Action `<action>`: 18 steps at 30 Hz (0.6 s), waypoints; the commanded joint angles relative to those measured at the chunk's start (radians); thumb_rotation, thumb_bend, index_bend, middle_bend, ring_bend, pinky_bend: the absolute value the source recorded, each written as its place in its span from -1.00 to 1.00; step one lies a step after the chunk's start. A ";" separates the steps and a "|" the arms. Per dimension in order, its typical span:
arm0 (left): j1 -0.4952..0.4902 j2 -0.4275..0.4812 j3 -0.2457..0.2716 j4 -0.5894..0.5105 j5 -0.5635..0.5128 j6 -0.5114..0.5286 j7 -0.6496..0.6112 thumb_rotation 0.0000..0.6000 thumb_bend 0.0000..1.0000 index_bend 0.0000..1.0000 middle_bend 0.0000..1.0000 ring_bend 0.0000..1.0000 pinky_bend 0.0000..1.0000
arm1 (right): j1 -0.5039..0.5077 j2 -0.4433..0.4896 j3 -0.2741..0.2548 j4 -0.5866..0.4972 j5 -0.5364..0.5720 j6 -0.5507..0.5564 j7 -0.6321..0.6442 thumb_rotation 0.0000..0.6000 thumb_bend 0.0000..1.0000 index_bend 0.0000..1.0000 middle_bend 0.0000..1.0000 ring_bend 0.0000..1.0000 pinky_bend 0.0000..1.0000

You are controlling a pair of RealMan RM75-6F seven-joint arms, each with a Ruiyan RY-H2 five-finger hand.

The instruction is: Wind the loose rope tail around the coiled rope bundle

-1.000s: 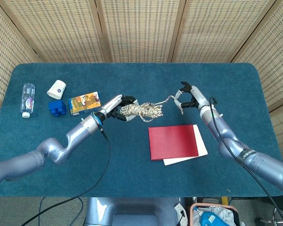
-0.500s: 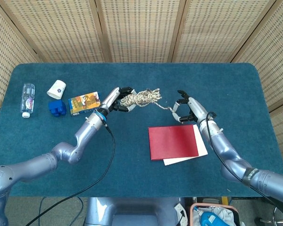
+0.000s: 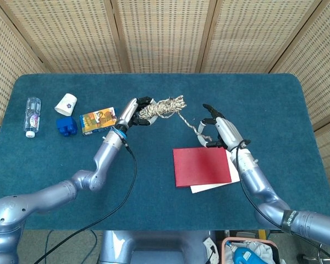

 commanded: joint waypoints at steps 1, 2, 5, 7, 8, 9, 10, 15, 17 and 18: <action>-0.011 -0.019 -0.029 0.017 -0.049 0.001 0.050 1.00 0.11 0.61 0.23 0.05 0.25 | -0.016 -0.006 -0.011 -0.026 -0.056 0.039 -0.031 1.00 -0.02 0.47 -1.00 -1.00 -1.00; -0.013 -0.022 -0.035 0.020 -0.059 0.001 0.060 1.00 0.11 0.61 0.23 0.05 0.25 | -0.019 -0.007 -0.013 -0.030 -0.069 0.048 -0.039 1.00 -0.02 0.47 -1.00 -1.00 -1.00; -0.016 -0.028 -0.047 0.024 -0.078 0.002 0.084 1.00 0.11 0.61 0.23 0.05 0.25 | -0.024 -0.008 -0.019 -0.038 -0.092 0.064 -0.055 1.00 -0.02 0.47 -1.00 -1.00 -1.00; -0.019 -0.033 -0.061 0.028 -0.093 0.007 0.103 1.00 0.11 0.61 0.23 0.05 0.25 | -0.029 -0.003 -0.024 -0.052 -0.101 0.065 -0.067 1.00 -0.02 0.47 -1.00 -1.00 -1.00; -0.019 -0.034 -0.065 0.029 -0.098 0.007 0.109 1.00 0.11 0.61 0.23 0.05 0.25 | -0.030 0.000 -0.026 -0.056 -0.100 0.063 -0.071 1.00 -0.02 0.47 -1.00 -1.00 -1.00; -0.020 -0.037 -0.072 0.032 -0.106 0.010 0.117 1.00 0.11 0.61 0.23 0.05 0.25 | -0.031 0.002 -0.030 -0.059 -0.099 0.060 -0.079 1.00 -0.02 0.47 -1.00 -1.00 -1.00; -0.022 -0.038 -0.075 0.033 -0.110 0.009 0.124 1.00 0.11 0.61 0.23 0.05 0.25 | -0.032 0.003 -0.033 -0.061 -0.098 0.058 -0.083 1.00 -0.02 0.47 -1.00 -1.00 -1.00; -0.020 -0.037 -0.083 0.029 -0.121 0.000 0.149 1.00 0.11 0.61 0.23 0.05 0.25 | -0.039 0.005 -0.038 -0.067 -0.092 0.048 -0.084 1.00 -0.02 0.47 -1.00 -1.00 -1.00; -0.018 -0.036 -0.087 0.025 -0.122 -0.002 0.154 1.00 0.11 0.61 0.23 0.05 0.25 | -0.040 0.006 -0.039 -0.065 -0.090 0.042 -0.085 1.00 -0.02 0.47 -1.00 -1.00 -1.00; -0.017 -0.036 -0.089 0.023 -0.121 -0.003 0.156 1.00 0.11 0.61 0.23 0.05 0.25 | -0.041 0.006 -0.039 -0.064 -0.089 0.039 -0.085 1.00 -0.02 0.47 -1.00 -1.00 -1.00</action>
